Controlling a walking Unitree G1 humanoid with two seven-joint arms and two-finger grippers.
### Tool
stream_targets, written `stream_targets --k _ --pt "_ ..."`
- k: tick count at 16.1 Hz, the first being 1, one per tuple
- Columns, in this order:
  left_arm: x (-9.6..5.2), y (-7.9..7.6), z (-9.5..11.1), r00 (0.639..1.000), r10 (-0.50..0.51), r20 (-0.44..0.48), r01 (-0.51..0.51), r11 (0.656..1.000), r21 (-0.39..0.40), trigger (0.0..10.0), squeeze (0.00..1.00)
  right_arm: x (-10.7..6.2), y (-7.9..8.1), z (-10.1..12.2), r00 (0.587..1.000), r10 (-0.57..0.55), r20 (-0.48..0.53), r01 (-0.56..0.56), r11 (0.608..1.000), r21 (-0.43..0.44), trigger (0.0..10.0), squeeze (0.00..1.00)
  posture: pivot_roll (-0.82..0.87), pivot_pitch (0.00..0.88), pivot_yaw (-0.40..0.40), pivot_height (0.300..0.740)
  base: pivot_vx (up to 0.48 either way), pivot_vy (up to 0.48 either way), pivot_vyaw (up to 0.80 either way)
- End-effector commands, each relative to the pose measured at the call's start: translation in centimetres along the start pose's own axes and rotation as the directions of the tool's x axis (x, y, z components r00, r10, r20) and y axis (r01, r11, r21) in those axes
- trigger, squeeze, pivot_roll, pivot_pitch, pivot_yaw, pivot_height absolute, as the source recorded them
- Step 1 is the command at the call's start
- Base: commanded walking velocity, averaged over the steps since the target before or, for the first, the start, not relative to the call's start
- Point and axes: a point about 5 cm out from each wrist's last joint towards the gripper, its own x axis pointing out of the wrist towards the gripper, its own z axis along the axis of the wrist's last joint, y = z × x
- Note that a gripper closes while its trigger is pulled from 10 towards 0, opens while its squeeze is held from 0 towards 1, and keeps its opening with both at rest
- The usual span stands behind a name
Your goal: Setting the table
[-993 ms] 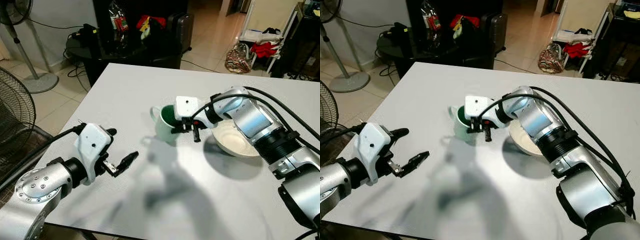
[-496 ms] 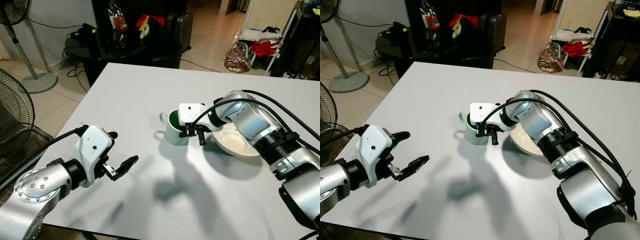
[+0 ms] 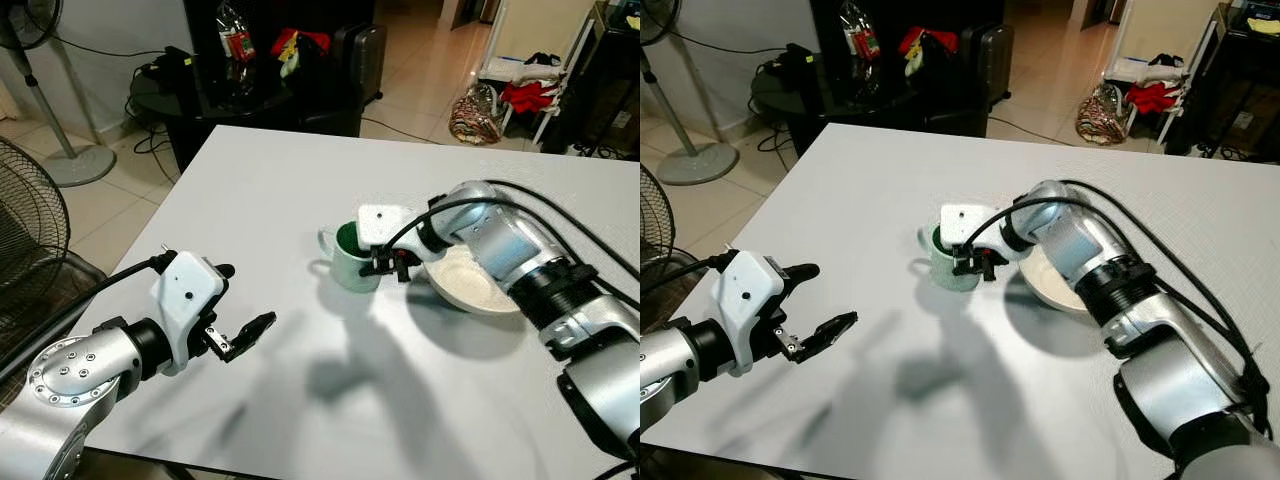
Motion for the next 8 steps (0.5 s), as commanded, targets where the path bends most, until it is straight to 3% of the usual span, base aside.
stream_targets --k 1,5,6,7,8 --pt "-0.1 0.3 0.2 1.000 0.002 0.010 -0.002 1.000 0.002 10.0 0.00 -1.5 -0.3 0.3 0.999 -0.020 0.040 0.020 1.000 -0.003 10.0 1.00 0.02 0.000 0.033 0.740 0.000 0.000 0.00" --pt "-0.1 0.5 0.6 0.999 0.020 0.050 -0.019 1.000 -0.017 10.0 0.00 -4.8 -0.2 1.8 0.988 -0.025 0.151 0.030 0.999 -0.032 10.0 1.00 0.01 0.000 0.031 0.740 0.000 0.000 0.00" --pt "-0.1 0.6 0.8 0.996 0.050 0.073 -0.048 0.998 -0.039 10.0 0.00 -6.3 -0.3 2.7 0.966 -0.080 0.244 0.086 0.996 -0.015 10.0 1.00 0.01 0.000 0.025 0.740 0.000 0.000 0.00" --pt "-0.1 0.6 1.1 0.990 0.098 0.105 -0.090 0.993 -0.078 10.0 0.00 -7.6 -0.2 3.6 0.914 -0.170 0.367 0.165 0.985 0.045 10.0 1.00 0.01 0.000 0.025 0.740 0.000 0.000 0.00" --pt "-0.1 0.5 1.2 0.983 0.135 0.127 -0.125 0.988 -0.087 10.0 0.00 -8.0 0.0 4.0 0.870 -0.255 0.423 0.233 0.967 0.104 10.0 1.00 0.01 0.000 0.011 0.740 0.000 0.000 0.00"
